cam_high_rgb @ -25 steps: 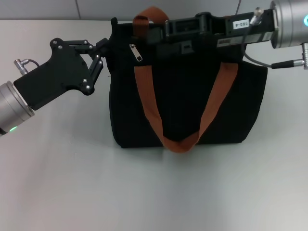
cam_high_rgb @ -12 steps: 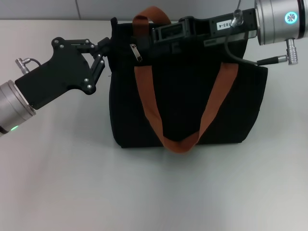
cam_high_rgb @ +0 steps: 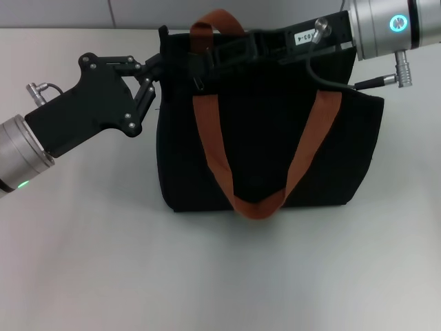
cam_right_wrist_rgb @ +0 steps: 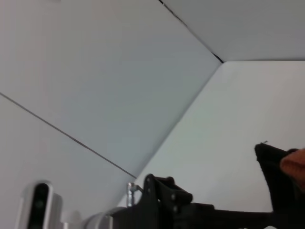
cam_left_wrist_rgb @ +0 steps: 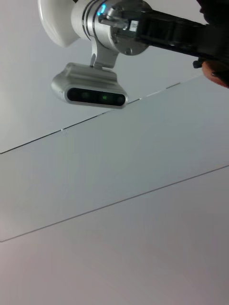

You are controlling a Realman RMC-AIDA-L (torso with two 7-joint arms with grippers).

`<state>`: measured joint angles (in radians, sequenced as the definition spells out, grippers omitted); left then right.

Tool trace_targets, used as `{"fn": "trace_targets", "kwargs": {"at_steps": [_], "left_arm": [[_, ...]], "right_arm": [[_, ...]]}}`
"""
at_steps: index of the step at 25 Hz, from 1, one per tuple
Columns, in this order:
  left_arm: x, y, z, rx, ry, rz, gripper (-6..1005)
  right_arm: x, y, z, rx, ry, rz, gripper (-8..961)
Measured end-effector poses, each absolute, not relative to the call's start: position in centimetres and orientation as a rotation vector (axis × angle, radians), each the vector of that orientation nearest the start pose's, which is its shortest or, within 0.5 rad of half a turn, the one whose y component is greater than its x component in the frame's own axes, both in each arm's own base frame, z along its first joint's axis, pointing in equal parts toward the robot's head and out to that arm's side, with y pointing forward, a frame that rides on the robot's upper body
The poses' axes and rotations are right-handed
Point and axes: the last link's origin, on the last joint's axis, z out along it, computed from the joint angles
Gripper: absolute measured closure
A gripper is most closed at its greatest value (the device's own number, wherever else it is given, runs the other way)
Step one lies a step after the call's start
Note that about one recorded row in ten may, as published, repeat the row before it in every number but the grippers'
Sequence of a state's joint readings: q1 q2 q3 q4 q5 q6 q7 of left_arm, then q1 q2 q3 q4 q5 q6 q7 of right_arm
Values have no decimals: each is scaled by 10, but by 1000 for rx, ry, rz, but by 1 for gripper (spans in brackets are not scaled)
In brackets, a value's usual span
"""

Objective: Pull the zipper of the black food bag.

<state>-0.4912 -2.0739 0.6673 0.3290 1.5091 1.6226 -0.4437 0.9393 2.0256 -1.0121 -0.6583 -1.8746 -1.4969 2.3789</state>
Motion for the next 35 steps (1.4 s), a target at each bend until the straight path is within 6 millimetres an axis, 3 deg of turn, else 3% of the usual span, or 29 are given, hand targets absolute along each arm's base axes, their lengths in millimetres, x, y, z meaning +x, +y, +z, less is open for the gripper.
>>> {"fn": "trace_targets", "kwargs": {"at_steps": [20,35], "left_arm": [[-245,322,1,-2235,156,-1026,949],[-243,323,1,-2233,155,-1036,944]], "right_arm": [[86,404,-13,-2912,1192,519,480],[80,399,-20,-2956,1151,492,481]]}}
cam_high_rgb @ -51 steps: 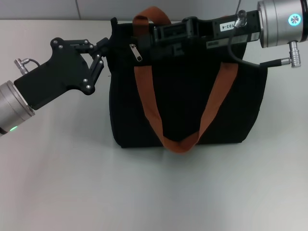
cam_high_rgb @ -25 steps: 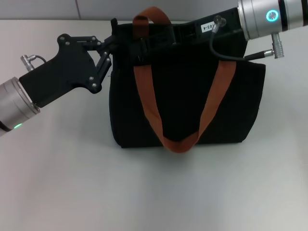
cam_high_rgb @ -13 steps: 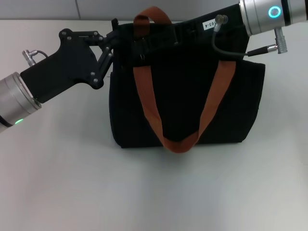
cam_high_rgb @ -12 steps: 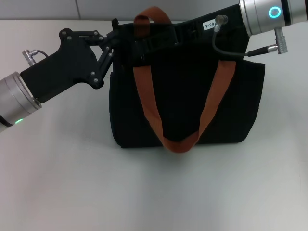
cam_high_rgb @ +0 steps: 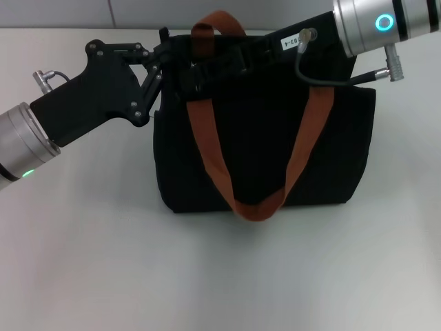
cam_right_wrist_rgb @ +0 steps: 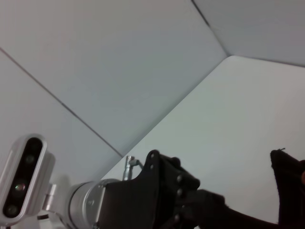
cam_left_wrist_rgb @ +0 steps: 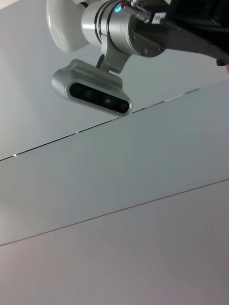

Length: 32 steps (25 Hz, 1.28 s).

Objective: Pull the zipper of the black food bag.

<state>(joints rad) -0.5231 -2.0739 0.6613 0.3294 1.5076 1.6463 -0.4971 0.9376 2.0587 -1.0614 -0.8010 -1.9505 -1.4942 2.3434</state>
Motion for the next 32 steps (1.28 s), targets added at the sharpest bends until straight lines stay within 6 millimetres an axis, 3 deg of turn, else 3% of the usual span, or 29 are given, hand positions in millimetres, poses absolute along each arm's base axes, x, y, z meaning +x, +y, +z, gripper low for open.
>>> {"fn": "trace_targets", "kwargs": {"at_steps": [32], "left_arm": [[-248,321,2,-2215,143,-1026,933]], "right_arm": [[80,400,-20,-2946,1143,491,638]]}}
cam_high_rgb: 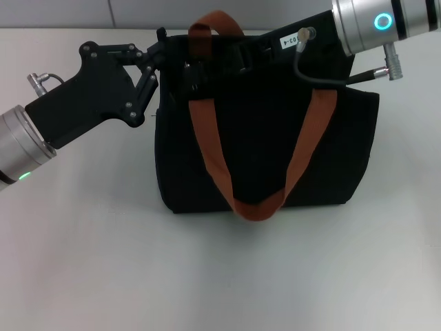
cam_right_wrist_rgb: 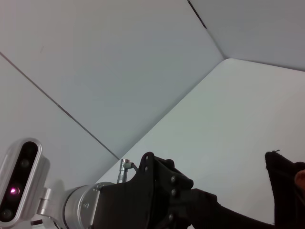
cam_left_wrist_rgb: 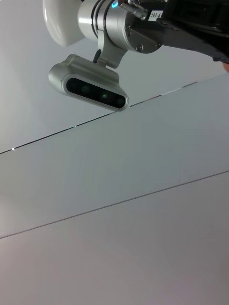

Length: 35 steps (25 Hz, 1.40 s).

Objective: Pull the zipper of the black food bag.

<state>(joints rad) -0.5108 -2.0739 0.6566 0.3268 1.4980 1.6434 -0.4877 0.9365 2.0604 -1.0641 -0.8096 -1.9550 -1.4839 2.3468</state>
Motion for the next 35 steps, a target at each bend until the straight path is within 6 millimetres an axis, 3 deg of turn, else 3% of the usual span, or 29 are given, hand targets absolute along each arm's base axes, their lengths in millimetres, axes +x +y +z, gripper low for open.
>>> {"fn": "trace_targets", "kwargs": {"at_steps": [11,18,35], "left_arm": [[-246,319,3,-2215,154,-1044,929],[-247,318,3,-2212,153,-1046,927],[-249,317,4,-2208,146,-1043,921]], "right_arm": [[78,400,-27,-2950,1118,446,742],[78,399,-26,-2952,1110,450,744],[79,399,-23,-2952,1080,456,952]]}}
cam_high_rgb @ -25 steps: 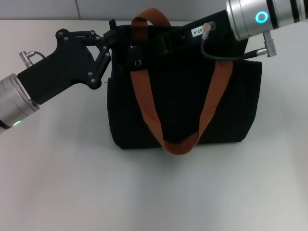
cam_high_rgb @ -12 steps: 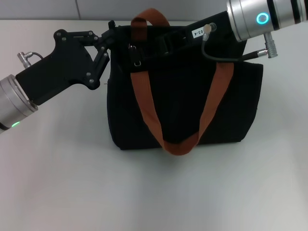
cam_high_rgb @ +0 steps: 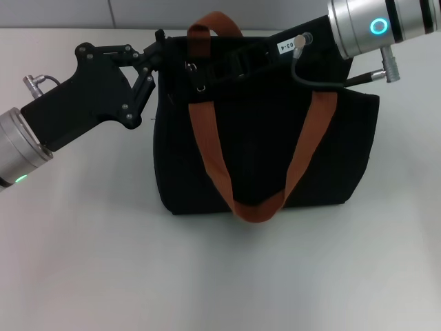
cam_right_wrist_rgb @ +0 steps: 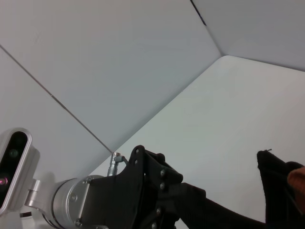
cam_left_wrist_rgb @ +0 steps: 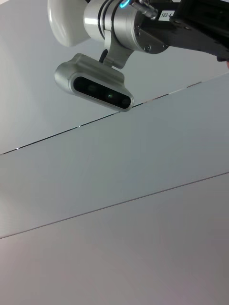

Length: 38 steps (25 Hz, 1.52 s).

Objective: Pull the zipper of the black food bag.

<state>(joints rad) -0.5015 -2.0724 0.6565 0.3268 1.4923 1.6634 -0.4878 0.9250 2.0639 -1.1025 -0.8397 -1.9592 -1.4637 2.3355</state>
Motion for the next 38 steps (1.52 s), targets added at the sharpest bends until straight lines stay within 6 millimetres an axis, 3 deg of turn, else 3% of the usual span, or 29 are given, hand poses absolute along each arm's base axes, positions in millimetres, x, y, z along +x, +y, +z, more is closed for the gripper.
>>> {"fn": "trace_targets", "kwargs": {"at_steps": [19,32,38], "left_arm": [[-253,316,7,-2185,133,-1039,914],[-253,316,8,-2174,139,-1031,910],[-254,317,9,-2170,135,-1027,907]], "right_arm": [[74,403,-13,-2889,1098,368,953],[80,407,-10,-2823,1154,252,952],[87,405,0,-2773,1173,226,952]]}}
